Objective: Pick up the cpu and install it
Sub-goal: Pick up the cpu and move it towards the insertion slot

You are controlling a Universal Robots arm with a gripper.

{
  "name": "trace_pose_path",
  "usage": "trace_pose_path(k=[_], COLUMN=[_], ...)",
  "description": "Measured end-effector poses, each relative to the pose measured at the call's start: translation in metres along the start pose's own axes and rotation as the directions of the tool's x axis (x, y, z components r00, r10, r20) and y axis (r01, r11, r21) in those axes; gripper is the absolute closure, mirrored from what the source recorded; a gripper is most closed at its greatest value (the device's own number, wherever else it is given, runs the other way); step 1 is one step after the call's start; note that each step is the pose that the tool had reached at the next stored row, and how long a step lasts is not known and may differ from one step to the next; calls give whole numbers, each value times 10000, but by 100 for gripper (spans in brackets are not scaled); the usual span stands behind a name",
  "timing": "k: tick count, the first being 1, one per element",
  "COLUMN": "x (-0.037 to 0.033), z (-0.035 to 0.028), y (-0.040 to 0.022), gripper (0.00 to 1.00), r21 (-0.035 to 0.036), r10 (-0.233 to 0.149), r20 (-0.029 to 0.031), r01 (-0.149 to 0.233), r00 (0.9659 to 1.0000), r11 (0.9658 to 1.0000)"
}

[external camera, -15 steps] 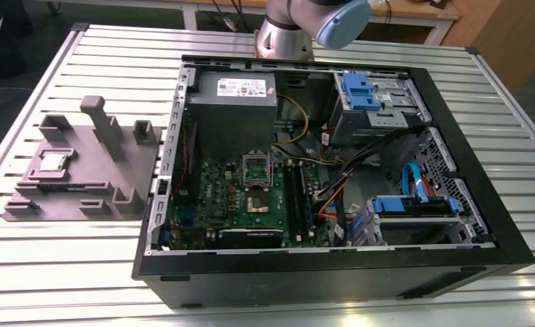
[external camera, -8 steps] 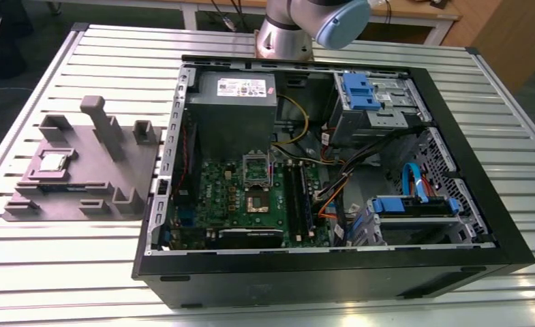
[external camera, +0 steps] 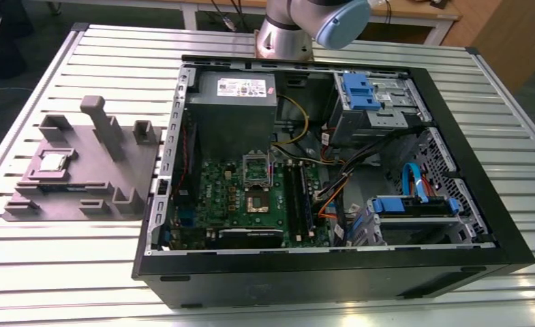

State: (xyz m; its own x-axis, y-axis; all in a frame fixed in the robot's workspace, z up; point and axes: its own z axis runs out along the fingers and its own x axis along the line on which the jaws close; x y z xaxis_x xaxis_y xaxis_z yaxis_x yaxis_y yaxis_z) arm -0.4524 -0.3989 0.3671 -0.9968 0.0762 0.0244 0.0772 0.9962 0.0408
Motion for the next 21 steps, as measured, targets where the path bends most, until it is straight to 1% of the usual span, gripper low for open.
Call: trace_pose_path(k=[1,2,3,5,6,7,8,10,11,13,14,15,17,19,21], x=[0,0,0,0,0,0,1,1,1,1,1,1,2,4,3], z=[0,0,0,0,0,0,0,0,0,0,0,1,10,29,63], y=[0,0,0,0,0,0,0,0,0,0,0,0,1,0,-2], gripper=[89,84,84,71,71,65,65,53,53,42,42,35,35,35,35], r21=[0,0,0,0,0,0,0,0,0,0,0,0,2,9,14], r10=[0,0,0,0,0,0,0,0,0,-1,-1,-6,-114,-370,-622], r20=[0,-1,0,0,0,-1,0,0,0,0,0,-1,-4,-15,-25], r01=[0,0,0,0,0,0,0,0,0,1,1,6,114,370,622], r00=[10000,10000,10000,10000,10000,10000,10000,10000,10000,10000,10000,10000,9999,9993,9981], r11=[10000,10000,10000,10000,10000,10000,10000,10000,10000,10000,10000,10000,9999,9993,9981])
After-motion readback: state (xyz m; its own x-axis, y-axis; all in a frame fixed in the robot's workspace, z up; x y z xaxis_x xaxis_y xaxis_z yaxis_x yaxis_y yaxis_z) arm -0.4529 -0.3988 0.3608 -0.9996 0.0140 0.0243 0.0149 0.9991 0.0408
